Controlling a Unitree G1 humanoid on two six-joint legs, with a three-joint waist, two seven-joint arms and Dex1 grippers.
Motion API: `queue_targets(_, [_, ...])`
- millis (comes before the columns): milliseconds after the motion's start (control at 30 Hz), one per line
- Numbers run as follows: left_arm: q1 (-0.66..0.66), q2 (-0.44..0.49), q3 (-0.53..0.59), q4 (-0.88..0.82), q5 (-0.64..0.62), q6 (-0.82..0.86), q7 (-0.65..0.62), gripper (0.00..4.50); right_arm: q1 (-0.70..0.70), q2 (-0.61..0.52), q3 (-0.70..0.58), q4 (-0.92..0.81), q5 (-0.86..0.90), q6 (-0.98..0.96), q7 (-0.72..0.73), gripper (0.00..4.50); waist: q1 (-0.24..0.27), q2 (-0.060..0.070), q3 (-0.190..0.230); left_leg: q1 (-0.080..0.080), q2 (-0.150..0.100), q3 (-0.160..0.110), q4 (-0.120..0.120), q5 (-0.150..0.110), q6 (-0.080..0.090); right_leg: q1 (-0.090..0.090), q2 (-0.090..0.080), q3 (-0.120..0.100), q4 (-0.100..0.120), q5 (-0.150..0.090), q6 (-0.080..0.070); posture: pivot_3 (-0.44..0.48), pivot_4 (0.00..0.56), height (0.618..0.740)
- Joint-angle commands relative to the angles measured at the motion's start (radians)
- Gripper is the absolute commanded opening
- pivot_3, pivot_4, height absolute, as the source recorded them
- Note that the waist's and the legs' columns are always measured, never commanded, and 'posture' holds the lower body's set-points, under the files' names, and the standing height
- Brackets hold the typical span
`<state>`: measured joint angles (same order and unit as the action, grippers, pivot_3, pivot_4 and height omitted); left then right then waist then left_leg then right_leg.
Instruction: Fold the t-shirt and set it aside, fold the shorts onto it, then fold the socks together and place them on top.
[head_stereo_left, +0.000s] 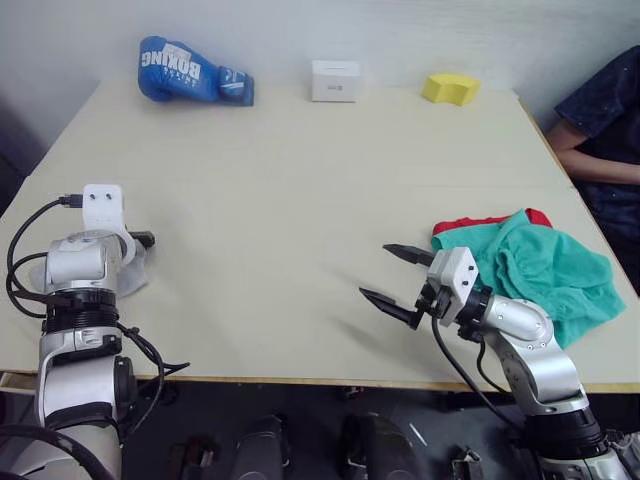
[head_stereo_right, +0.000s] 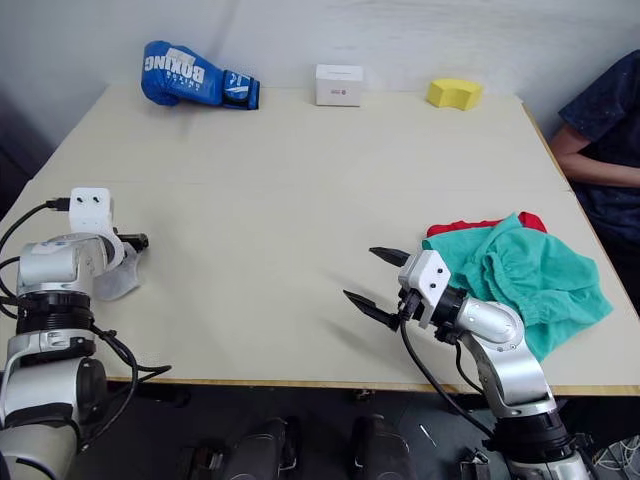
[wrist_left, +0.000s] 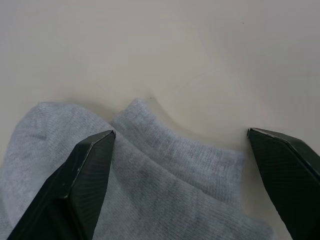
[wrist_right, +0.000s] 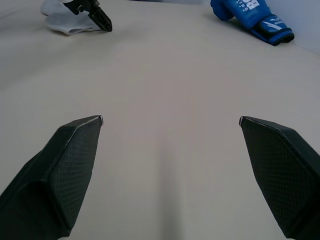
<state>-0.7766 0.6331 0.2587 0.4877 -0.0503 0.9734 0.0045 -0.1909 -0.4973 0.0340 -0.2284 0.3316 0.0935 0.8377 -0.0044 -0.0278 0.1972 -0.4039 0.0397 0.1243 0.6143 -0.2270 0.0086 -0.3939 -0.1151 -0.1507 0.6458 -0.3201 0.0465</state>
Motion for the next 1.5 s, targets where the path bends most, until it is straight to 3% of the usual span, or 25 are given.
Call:
queue_targets(33, [0.075, 0.024, 0.039, -0.018, 0.002, 0.063, -0.005, 3.19, -0.007, 0.008, -0.012, -0.009, 0.003, -0.022, -0.007, 4.5, -0.004, 0.0, 0.0, 0.0, 0.0, 0.0, 0.0, 0.0, 0.0, 0.0, 0.0, 0.0, 0.0, 0.0, 0.0, 0.0, 0.15, 0.74])
queue_targets(200, [0.142, 0.022, 0.089, -0.097, -0.023, 0.118, -0.015, 1.74, -0.001, 0.005, -0.015, -0.015, 0.006, -0.02, -0.012, 4.5, -0.027, 0.0, 0.0, 0.001, 0.001, 0.002, 0.0, 0.003, -0.005, 0.0, 0.0, 0.001, 0.0, 0.0, 0.0, 0.0, 0.15, 0.74])
queue_targets(400, [0.189, -0.012, 0.075, -0.242, -0.048, 0.161, -0.056, 0.01, 0.001, 0.0, -0.016, -0.02, 0.008, -0.013, -0.012, 4.5, -0.023, 0.0, 0.0, 0.002, 0.002, 0.003, -0.001, 0.001, -0.007, 0.0, 0.001, 0.003, 0.0, 0.0, 0.0, 0.0, 0.15, 0.74])
queue_targets(667, [0.28, -0.003, -0.168, -0.689, -0.156, 0.319, -0.269, 0.01, -0.004, -0.017, -0.023, -0.012, 0.003, -0.011, -0.006, 4.5, 0.013, 0.0, 0.0, 0.0, 0.001, 0.002, 0.0, 0.001, -0.007, -0.001, 0.001, 0.004, -0.002, 0.0, 0.0, 0.0, 0.15, 0.74])
queue_targets(833, [0.26, -0.034, -0.293, -0.856, -0.213, 0.395, -0.324, 0.01, -0.003, -0.034, -0.034, -0.003, 0.005, -0.007, -0.002, 4.5, 0.026, 0.0, 0.0, -0.001, 0.0, 0.003, 0.0, 0.0, -0.006, -0.001, 0.001, 0.005, -0.003, 0.0, -0.001, 0.0, 0.15, 0.74])
queue_targets(1100, [0.093, -0.152, -0.554, -0.8, -0.228, 0.316, -0.411, 0.01, 0.011, -0.071, -0.034, -0.008, 0.004, 0.008, 0.009, 4.5, 0.031, 0.0, 0.0, -0.002, 0.0, 0.002, 0.0, 0.001, -0.004, -0.001, 0.001, 0.005, -0.004, 0.0, -0.001, 0.0, 0.15, 0.74])
queue_targets(1367, [0.052, -0.136, -0.701, -0.799, -0.222, 0.188, -0.548, 0.01, 0.047, -0.096, -0.066, -0.034, 0.027, 0.032, 0.002, 4.5, 0.026, 0.0, 0.0, -0.001, 0.001, 0.003, 0.0, 0.003, 0.0, -0.001, 0.002, 0.004, -0.004, 0.0, -0.001, 0.0, 0.15, 0.74])
queue_targets(1400, [0.056, -0.122, -0.714, -0.808, -0.219, 0.169, -0.569, 0.54, 0.05, -0.092, -0.069, -0.039, 0.031, 0.04, -0.004, 4.5, 0.026, 0.0, 0.0, -0.001, 0.001, 0.003, 0.0, 0.003, 0.0, -0.001, 0.002, 0.004, -0.004, 0.0, -0.001, 0.0, 0.15, 0.74])
queue_targets(1500, [0.08, -0.135, -0.663, -0.799, -0.232, 0.075, -0.597, 1.35, 0.064, -0.082, -0.073, -0.062, 0.042, 0.064, -0.019, 4.5, 0.028, 0.0, 0.0, -0.001, 0.001, 0.003, 0.0, 0.003, 0.0, -0.001, 0.002, 0.004, -0.004, -0.001, -0.001, 0.0, 0.15, 0.74])
